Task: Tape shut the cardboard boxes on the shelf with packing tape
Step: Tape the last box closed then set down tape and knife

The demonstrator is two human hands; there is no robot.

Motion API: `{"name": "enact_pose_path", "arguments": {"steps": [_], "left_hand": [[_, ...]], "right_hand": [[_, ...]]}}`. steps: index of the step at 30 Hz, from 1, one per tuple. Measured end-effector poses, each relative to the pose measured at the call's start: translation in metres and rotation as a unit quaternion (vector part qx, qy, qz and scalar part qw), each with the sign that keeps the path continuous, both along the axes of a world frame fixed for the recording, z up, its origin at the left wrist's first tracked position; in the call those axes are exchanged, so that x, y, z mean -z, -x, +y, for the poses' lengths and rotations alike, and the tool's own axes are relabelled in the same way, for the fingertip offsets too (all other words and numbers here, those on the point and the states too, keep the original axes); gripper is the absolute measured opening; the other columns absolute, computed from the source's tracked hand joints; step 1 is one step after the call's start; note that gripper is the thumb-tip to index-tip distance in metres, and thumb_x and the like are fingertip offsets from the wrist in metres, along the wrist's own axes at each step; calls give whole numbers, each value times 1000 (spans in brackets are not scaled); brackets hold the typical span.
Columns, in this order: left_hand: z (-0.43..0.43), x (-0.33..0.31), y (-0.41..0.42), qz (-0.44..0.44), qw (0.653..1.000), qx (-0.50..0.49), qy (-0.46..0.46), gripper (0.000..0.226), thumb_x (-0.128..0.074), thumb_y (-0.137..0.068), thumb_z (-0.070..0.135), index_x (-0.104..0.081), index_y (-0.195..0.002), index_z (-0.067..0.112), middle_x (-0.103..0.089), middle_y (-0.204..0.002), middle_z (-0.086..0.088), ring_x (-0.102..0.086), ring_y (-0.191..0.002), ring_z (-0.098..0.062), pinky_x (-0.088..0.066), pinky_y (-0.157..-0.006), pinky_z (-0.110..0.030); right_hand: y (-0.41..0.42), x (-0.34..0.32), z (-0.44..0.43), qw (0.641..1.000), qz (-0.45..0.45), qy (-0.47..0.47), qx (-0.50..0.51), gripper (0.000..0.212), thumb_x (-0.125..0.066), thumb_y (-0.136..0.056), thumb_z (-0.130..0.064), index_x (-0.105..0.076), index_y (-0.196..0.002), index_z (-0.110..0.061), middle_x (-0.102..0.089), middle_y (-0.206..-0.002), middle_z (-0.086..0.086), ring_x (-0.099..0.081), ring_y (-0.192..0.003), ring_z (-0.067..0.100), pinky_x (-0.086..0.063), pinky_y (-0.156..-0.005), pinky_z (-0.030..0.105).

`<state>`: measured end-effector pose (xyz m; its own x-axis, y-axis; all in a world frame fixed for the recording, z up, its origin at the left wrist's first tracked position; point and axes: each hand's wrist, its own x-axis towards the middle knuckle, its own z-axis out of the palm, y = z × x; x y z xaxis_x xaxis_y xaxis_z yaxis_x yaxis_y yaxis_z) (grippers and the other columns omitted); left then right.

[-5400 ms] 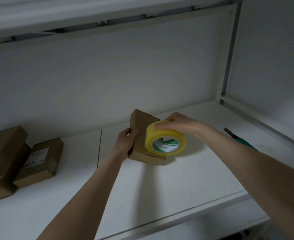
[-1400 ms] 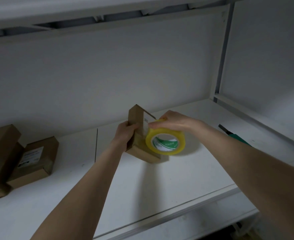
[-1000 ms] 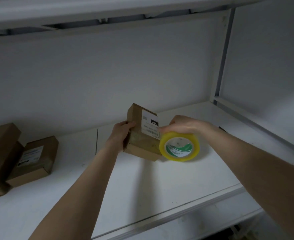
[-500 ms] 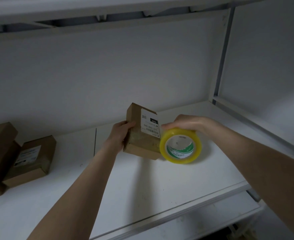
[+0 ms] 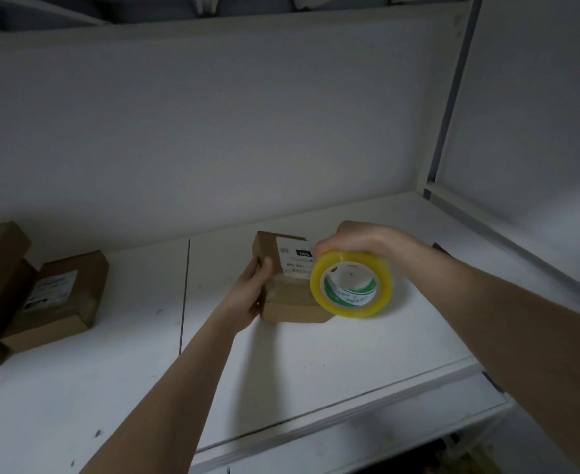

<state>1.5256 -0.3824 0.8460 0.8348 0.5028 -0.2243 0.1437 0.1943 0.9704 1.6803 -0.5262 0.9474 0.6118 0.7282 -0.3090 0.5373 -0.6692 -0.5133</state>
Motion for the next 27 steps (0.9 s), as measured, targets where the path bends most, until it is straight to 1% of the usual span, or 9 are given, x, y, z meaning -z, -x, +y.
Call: {"name": "enact_pose_path", "arguments": {"steps": [2,4,6,8,13,18,22,24,27], "left_hand": [[5,4,13,-1,996,81,-43,66,-73,-79,44,-39,-135,44,-60,-124,9,-61,-111,-20,-53,-91,-43],[2,13,22,-7,989,120,-88,87,-83,-64,32,-35,-135,47,-58,-126,15,-61,-113,-16,-54,-92,-41],[-6,23,20,18,989,90,-114,106,-88,-53,29,-29,-140,41,-50,-134,15,-54,-122,-17,-48,-100,-40],[-12,32,13,45,991,39,-124,122,-89,-43,40,-27,-148,33,-36,-145,5,-45,-129,-19,-43,-106,-41],[-19,40,4,30,995,-35,-90,93,-78,-62,23,-37,-145,31,-39,-145,2,-48,-125,-16,-46,-100,-32],[-14,46,1,34,991,-8,-133,99,-75,-51,39,-38,-143,40,-42,-143,1,-50,-124,-17,-47,-102,-41],[-14,36,1,22,991,2,-131,100,-76,-54,37,-36,-145,35,-43,-143,3,-46,-128,-15,-44,-106,-39],[-13,32,1,20,993,5,-117,93,-77,-67,23,-33,-148,29,-44,-143,3,-46,-127,-14,-41,-108,-36],[-10,30,3,12,994,4,-109,80,-67,-84,6,-28,-150,28,-44,-141,4,-48,-124,-15,-42,-105,-32]], "right_hand": [[-1,-1,3,1000,12,-8,7,28,-68,-82,-47,-69,-78,-20,-68,-69,-5,-62,-62,12,-46,-56,22],[1,-3,6,1000,21,-13,9,30,-68,-81,-47,-71,-79,-18,-69,-70,-4,-61,-62,14,-46,-60,25],[5,-5,11,1000,18,-15,6,30,-68,-81,-48,-71,-82,-19,-69,-77,-1,-59,-64,15,-46,-64,27],[8,-8,17,1000,18,-18,9,28,-68,-81,-49,-68,-79,-21,-67,-75,-1,-58,-63,14,-45,-63,27],[14,-16,28,999,7,-38,16,31,-68,-81,-50,-63,-65,-23,-63,-62,-4,-57,-59,14,-44,-65,27],[20,-23,37,999,-1,-39,34,31,-69,-80,-50,-63,-66,-23,-64,-62,-4,-59,-58,15,-45,-63,26],[25,-32,40,999,-28,-20,15,31,-65,-82,-52,-63,-68,-24,-67,-73,-2,-59,-67,17,-46,-71,31],[27,-33,41,999,-29,-15,8,30,-63,-85,-50,-63,-70,-24,-68,-77,-1,-60,-71,18,-48,-73,32],[28,-32,39,1000,10,-11,-6,26,-61,-90,-42,-67,-78,-20,-72,-95,7,-63,-82,22,-52,-85,37]]}}
